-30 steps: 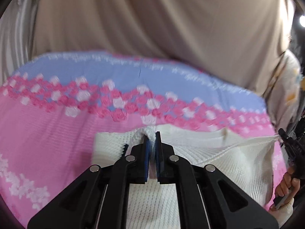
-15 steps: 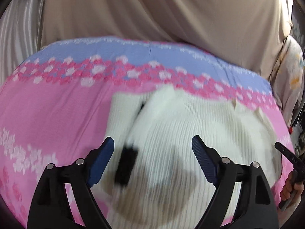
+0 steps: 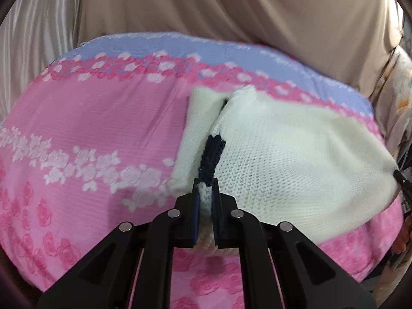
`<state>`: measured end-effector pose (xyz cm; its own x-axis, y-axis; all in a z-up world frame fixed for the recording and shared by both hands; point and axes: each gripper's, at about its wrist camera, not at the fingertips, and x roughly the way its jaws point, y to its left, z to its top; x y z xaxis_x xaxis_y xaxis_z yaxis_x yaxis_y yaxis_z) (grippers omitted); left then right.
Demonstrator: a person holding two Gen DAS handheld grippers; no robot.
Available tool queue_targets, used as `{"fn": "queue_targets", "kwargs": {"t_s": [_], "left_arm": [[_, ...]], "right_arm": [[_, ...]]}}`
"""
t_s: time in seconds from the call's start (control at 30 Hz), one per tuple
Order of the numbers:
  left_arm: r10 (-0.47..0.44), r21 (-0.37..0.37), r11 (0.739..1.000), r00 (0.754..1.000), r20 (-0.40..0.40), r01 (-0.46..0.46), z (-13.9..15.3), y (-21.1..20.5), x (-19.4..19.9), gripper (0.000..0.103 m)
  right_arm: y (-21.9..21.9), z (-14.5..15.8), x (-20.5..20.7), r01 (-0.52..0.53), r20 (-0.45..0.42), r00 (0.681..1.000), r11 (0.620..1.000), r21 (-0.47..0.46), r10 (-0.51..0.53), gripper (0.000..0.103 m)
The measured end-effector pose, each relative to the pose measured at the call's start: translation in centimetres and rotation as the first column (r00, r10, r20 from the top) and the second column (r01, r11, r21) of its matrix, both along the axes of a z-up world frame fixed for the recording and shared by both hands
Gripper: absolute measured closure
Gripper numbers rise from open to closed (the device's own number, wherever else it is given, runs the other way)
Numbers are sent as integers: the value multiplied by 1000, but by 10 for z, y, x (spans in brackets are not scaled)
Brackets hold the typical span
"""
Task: Fold small clothes
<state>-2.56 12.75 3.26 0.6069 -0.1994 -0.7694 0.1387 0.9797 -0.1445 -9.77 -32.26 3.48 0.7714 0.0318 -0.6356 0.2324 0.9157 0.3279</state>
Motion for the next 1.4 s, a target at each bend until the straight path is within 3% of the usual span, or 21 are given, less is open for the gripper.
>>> {"fn": "queue_targets", "kwargs": {"t_s": [0.07, 0.1, 0.23, 0.27, 0.37, 0.47, 0.57, 0.63, 0.67, 0.73, 0.77, 0.8, 0.9, 0.97, 1.03, 1.07, 1.13, 1.2, 1.23, 1.27, 1.4], "left_arm": [[15, -8, 1000, 996, -85, -15, -29, 6, 8, 96], [22, -28, 999, 996, -92, -24, -37, 9, 9, 95], [8, -88, 996, 999, -31, -11, -6, 9, 0, 91], [2, -102, 995, 1000, 4, -2, 5, 9, -1, 85], [-10, -133, 991, 993, 115, 26, 36, 0, 7, 41], [-46, -132, 989, 990, 131, 63, 42, -23, 39, 33], [-85, -125, 988, 996, 35, 89, 19, -48, 89, 27], [-86, -145, 986, 995, -41, 79, -1, -56, 119, 28], [-66, -152, 987, 996, -65, 55, -7, -56, 125, 35], [-67, -162, 985, 995, -78, 54, -15, -57, 134, 56], [-90, -157, 985, 993, -80, 77, -15, -60, 139, 89], [-92, -157, 985, 992, -83, 78, -15, -61, 140, 97], [-92, -195, 977, 996, 0, 90, 12, -55, 139, 97], [-75, -240, 966, 994, 81, 92, 40, -44, 134, 97], [-35, -229, 971, 989, 145, 68, 57, -38, 135, 97], [-21, -193, 980, 987, 160, 52, 57, -38, 139, 97], [-27, -175, 984, 997, 76, 40, 33, -41, 158, 97], [-28, -115, 993, 1000, -7, 27, -3, -49, 175, 97], [-30, -95, 995, 999, -36, 26, -16, -52, 179, 97], [-23, -93, 995, 999, -43, 19, -28, -53, 180, 97], [-24, -58, 998, 1000, 1, 24, -20, -58, 174, 97]], "right_arm": [[-6, -39, 12, 25, -143, 990, 1000, 14, -22, 94], [-8, -50, 13, 27, -154, 988, 998, 49, -19, 94], [-2, -23, 8, 53, -99, 994, 999, -8, -53, 85], [2, -9, 10, 49, -79, 995, 997, -51, -53, 79], [12, 15, 26, 20, -21, 1000, 992, -126, -23, 61], [21, 20, 61, -30, -13, 1000, 987, -160, 29, 51], [30, 3, 104, -98, -91, 992, 979, -180, 83, 50], [36, -10, 129, -127, -149, 984, 971, -204, 98, 50], [38, -16, 137, -139, -173, 980, 965, -223, 101, 50], [40, -21, 147, -142, -199, 976, 953, -266, 90, 68], [38, -21, 149, -145, -205, 975, 952, -271, 90, 91], [36, -15, 149, -143, -184, 978, 957, -253, 97, 94], [23, 30, 132, -134, 34, 990, 984, -120, 139, 96], [11, 59, 117, -130, 190, 972, 990, -48, 137, 96], [3, 69, 118, -91, 250, 963, 995, -32, 96, 96], [-3, 63, 127, -66, 217, 973, 997, -46, 75, 96], [-15, 30, 155, -44, 74, 996, 999, -29, 46, 96], [-21, -19, 185, -14, -123, 992, 999, -43, 8, 96], [-22, -34, 191, -13, -162, 987, 999, -36, 7, 96], [-22, -32, 189, -11, -141, 990, 999, -32, 7, 97], [-9, -14, 188, -3, -134, 991, 994, -110, -12, 97]]}}
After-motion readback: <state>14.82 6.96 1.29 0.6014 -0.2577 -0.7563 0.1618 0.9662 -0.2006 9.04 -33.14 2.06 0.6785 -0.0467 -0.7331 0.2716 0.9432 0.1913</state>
